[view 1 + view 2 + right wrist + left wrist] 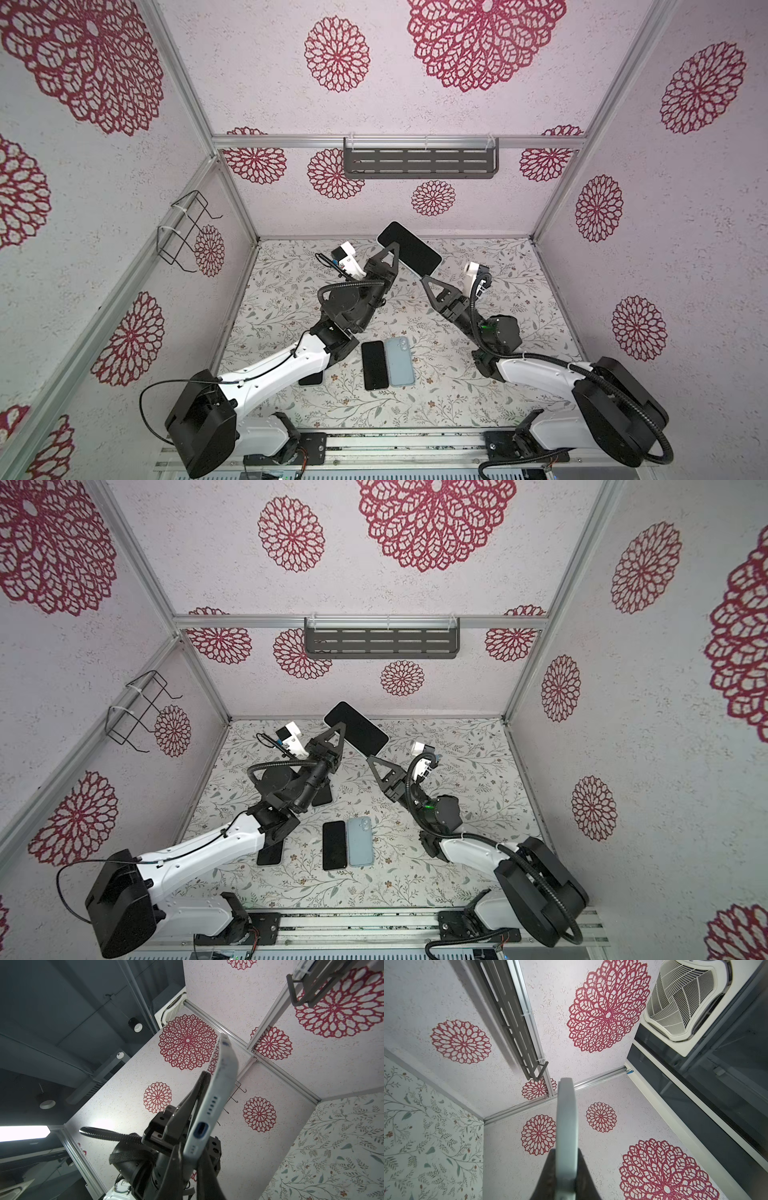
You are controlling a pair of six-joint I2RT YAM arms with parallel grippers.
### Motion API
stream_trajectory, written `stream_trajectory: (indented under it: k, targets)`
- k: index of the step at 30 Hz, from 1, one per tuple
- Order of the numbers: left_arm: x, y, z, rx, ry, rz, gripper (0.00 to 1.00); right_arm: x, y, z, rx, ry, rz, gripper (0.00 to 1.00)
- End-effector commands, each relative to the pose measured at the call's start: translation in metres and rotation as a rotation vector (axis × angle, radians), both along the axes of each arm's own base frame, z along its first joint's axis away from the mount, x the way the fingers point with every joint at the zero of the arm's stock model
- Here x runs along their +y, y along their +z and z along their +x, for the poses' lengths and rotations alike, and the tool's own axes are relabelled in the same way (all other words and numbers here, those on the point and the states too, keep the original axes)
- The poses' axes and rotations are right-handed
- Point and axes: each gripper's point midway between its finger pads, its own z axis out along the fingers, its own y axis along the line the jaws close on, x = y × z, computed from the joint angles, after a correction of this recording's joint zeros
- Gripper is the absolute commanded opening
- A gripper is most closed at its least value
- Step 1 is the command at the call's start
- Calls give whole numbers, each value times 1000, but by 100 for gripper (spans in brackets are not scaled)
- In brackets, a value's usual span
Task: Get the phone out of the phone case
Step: 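Hold the raised phone with the left gripper while the right gripper moves aside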
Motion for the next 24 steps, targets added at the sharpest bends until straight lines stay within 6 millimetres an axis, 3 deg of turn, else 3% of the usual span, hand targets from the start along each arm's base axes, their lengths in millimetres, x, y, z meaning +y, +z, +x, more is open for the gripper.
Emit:
stream_trajectory:
  k: [1,8,16,24]
  targets:
    - [1,21,-4,23,-39,-46,0,7,7,-23,-161,-7,-107,0]
    - [-17,20,-1,77,-131,-90,0,20,-24,-11,-200,-151,-469,0]
    - [-27,18,-1,98,-179,-91,0,-8,-37,8,-213,-379,-707,0]
    - [-22,19,-2,95,-196,-94,0,-28,-46,3,-228,-460,-765,0]
